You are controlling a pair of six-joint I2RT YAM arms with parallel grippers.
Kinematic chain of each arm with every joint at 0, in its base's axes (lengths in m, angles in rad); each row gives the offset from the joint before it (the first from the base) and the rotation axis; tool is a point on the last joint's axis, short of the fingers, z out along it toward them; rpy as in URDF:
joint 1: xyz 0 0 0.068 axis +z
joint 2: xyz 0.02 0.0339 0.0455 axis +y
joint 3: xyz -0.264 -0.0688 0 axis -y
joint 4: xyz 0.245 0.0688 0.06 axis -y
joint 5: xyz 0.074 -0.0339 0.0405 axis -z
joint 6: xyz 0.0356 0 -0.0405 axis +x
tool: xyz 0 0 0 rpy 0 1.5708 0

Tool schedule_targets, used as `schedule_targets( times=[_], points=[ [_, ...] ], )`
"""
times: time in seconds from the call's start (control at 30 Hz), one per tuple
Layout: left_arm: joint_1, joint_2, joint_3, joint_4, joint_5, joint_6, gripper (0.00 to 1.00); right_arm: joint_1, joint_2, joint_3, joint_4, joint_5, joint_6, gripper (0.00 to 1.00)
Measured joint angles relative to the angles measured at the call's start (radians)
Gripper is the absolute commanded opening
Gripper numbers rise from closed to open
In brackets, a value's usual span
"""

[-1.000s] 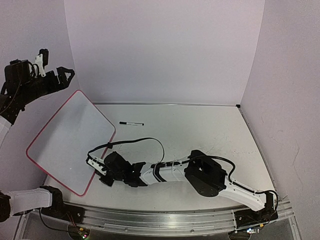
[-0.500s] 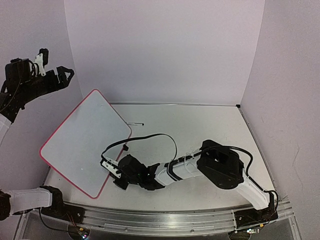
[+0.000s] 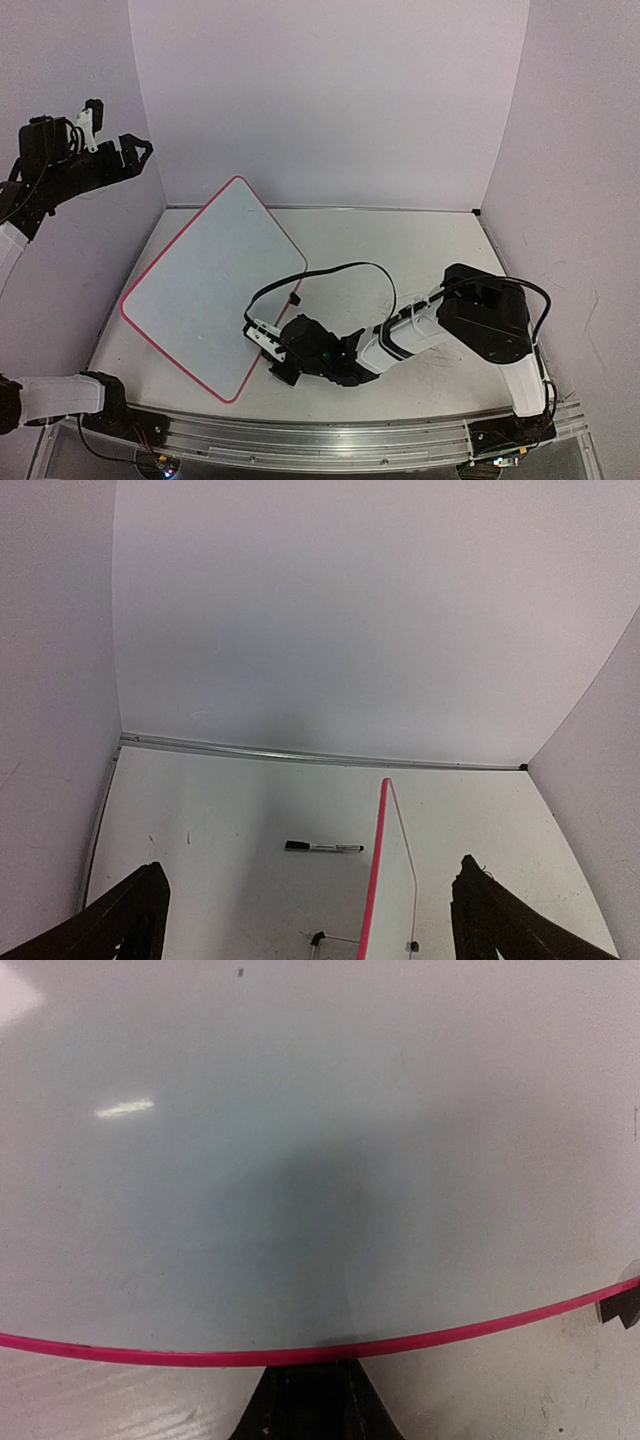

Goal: Write a sentence on the whiteboard
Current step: Move the whiteboard to the center of the board.

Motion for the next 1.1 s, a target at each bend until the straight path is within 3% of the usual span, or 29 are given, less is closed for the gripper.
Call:
schedule_targets(
  times=[0.37, 0.67, 0.83, 1.1],
  points=[
    [0.000, 0.027, -0.046, 0.012, 0.024, -0.033, 0.99, -0.041, -0.188, -0.262, 0.014, 0.054, 0.049, 0.00],
    [0.000, 0.053, -0.130, 0.089, 0.108, -0.088, 0.99, -0.083, -0.308, -0.449, 0.026, 0.190, 0.213, 0.00],
    [-0.003, 0.072, -0.178, 0.145, 0.165, -0.131, 0.99, -0.087, -0.313, -0.453, -0.011, 0.283, 0.321, 0.00],
    [-0.026, 0.079, -0.255, 0.221, 0.219, -0.203, 0.99, -0.087, -0.313, -0.406, -0.082, 0.303, 0.389, 0.02]
  ],
)
